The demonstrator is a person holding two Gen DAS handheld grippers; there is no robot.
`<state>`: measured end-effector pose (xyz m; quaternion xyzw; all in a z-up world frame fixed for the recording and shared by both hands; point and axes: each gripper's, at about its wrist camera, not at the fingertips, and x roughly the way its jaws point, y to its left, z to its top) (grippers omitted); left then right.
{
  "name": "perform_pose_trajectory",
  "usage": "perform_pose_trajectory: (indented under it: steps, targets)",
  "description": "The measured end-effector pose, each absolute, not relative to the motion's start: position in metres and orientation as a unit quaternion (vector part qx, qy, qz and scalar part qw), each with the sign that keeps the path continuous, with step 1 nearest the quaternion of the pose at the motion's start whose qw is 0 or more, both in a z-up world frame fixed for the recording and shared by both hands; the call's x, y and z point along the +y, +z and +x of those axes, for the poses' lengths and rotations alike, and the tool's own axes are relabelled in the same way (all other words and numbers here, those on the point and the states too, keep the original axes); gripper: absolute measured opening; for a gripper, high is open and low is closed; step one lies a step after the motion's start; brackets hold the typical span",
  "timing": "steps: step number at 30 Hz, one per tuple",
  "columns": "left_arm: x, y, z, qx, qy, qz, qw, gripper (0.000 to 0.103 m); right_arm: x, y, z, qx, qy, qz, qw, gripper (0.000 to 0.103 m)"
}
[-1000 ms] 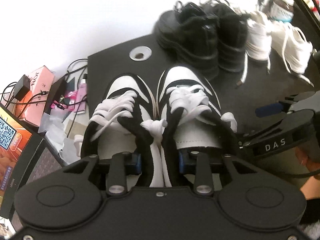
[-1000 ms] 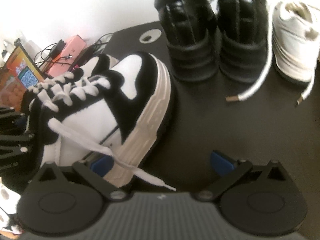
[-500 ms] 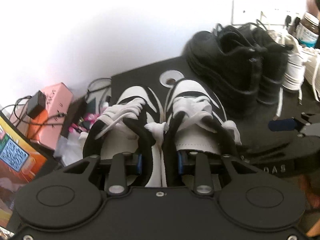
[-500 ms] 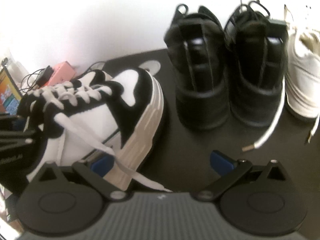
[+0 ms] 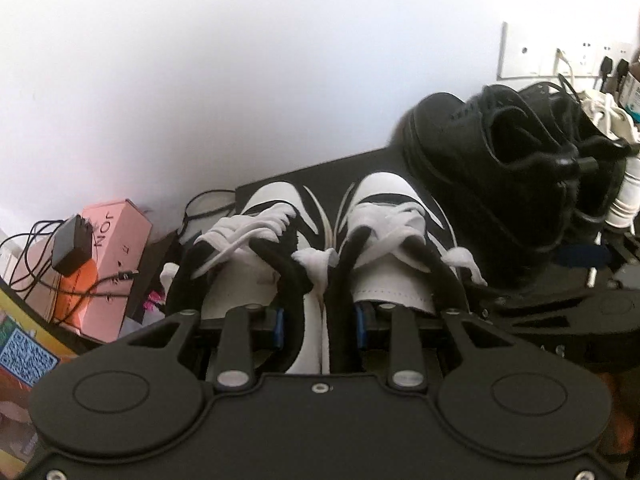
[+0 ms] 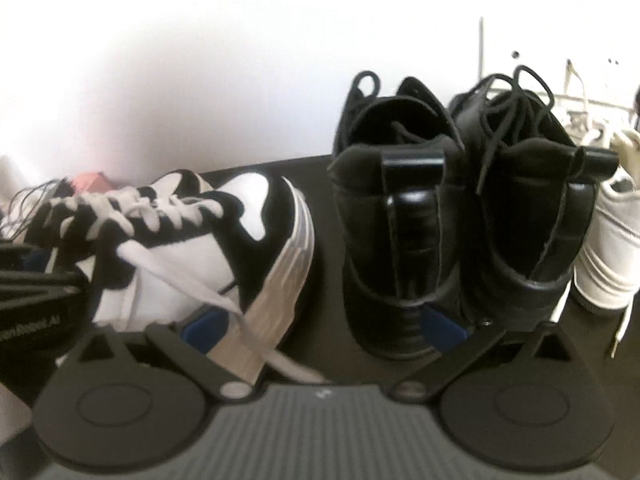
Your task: Lace up shoes with both hands
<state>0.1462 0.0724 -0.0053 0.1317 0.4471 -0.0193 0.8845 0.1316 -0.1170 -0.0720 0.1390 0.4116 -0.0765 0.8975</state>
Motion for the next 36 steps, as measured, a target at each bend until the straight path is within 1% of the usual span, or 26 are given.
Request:
perform_pose_trajectory:
  steps: [8,17,23,27,32,36]
  targets:
    - [0.079,-0.005,0.167,0.445,-0.012,0.126,0.887,0.03,-0.106,-0.074,0.132,0.404,-0.106,0.156,0.895,0.102]
    - [0.082,-0.009,0.169,0.452,-0.019,0.118,0.884,0.033,-0.117,-0.069,0.096,0.376,-0.059,0.18,0.907,0.102]
    - [0.081,-0.01,0.175,0.456,-0.026,0.12,0.882,0.033,-0.075,-0.081,0.059,0.366,0.016,0.096,0.925,0.102]
    - [0.078,-0.012,0.178,0.461,-0.03,0.123,0.878,0.033,-0.024,-0.089,0.075,0.368,0.029,0.055,0.928,0.102]
    - [0.081,-0.013,0.182,0.463,-0.03,0.118,0.878,0.034,0.005,-0.094,0.082,0.345,0.031,0.006,0.938,0.102]
    - [0.078,-0.015,0.184,0.465,-0.037,0.111,0.877,0.034,0.027,-0.099,0.088,0.353,0.049,-0.018,0.934,0.103]
